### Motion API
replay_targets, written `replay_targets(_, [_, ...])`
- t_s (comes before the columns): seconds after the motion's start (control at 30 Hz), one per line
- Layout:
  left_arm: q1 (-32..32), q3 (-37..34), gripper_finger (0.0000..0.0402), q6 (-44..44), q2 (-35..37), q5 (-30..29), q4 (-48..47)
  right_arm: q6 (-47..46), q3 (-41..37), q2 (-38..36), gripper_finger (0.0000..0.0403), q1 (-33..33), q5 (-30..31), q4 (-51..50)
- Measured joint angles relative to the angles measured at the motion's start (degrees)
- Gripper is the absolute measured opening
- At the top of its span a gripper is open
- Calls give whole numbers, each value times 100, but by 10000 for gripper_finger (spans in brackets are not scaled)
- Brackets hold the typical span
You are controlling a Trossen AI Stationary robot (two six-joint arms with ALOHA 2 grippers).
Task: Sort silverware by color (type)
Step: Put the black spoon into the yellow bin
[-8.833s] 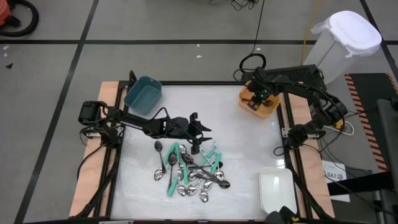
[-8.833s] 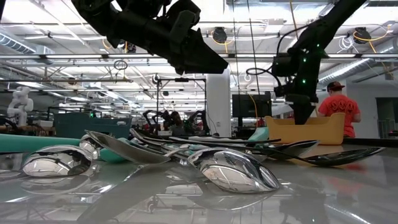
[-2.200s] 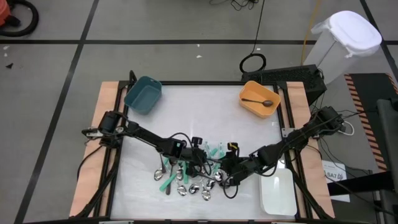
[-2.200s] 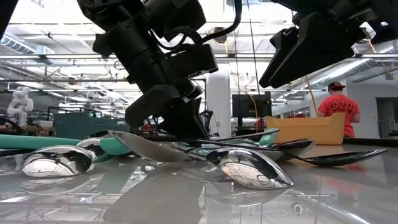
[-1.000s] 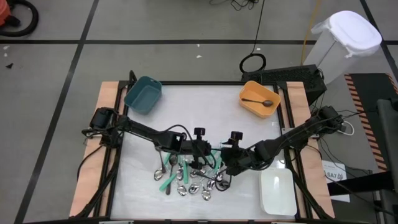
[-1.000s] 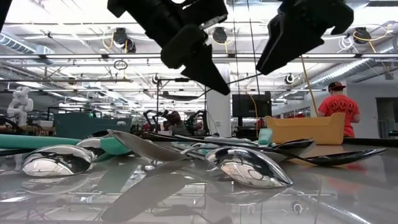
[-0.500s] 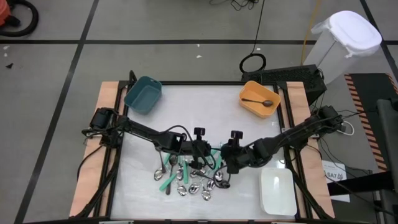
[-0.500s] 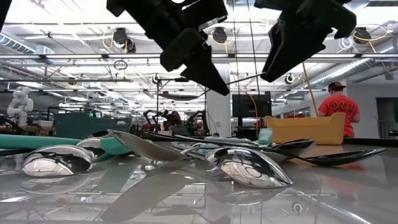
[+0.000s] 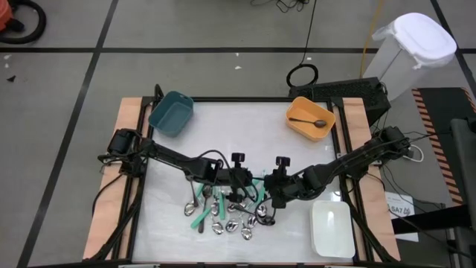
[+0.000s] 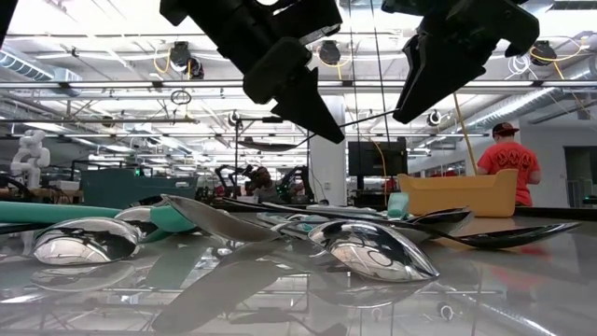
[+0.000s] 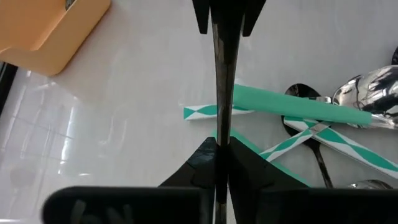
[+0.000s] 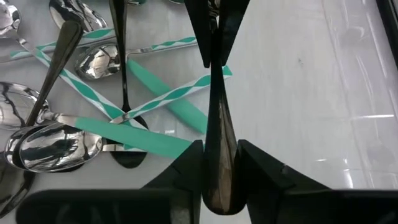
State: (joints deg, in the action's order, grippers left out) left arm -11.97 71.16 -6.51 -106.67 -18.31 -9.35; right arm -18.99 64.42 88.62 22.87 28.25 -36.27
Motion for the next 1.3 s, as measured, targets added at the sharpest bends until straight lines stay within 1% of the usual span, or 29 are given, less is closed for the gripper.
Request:
replay_targets(0.1, [0, -2, 67, 151, 0, -22, 72, -6, -2, 0, 75, -2, 9, -4])
replay_targets(0.23, [0, -2, 112, 272, 0, -197, 29, -6, -4, 2, 76, -2, 14, -34])
replay_targets(0.33, [-48, -2, 134, 302, 0, -234, 22, -37, -4, 2, 76, -2, 13, -155])
replay_targets(0.4, [-93, -2, 142, 300, 0, -252, 19, -81, -4, 2, 76, -2, 18, -293])
replay_targets(0.63, [-167, -2, 146, 326, 37, -258, -40, -133, -4, -19, 76, -2, 54, -758])
replay_targets(0.73, [-165, -4, 147, 628, 226, -255, -355, -136, -4, -135, 76, -2, 119, -1036])
replay_targets(0.8, [-162, -4, 147, 934, 425, -269, -786, -136, -4, -260, 76, 0, 257, -1265])
replay_targets(0.9, [-155, -4, 147, 1323, 746, -287, -1118, -121, -5, -548, 76, -12, 359, -1543])
replay_targets(1.03, [-203, -2, 147, 1304, 1023, -371, -1172, 14, -6, -1009, 76, -116, 367, -1717])
replay_targets(1.3, [-314, -115, 147, 1150, 1084, -1125, -1122, 410, -4, -1889, 76, -491, 699, -2073])
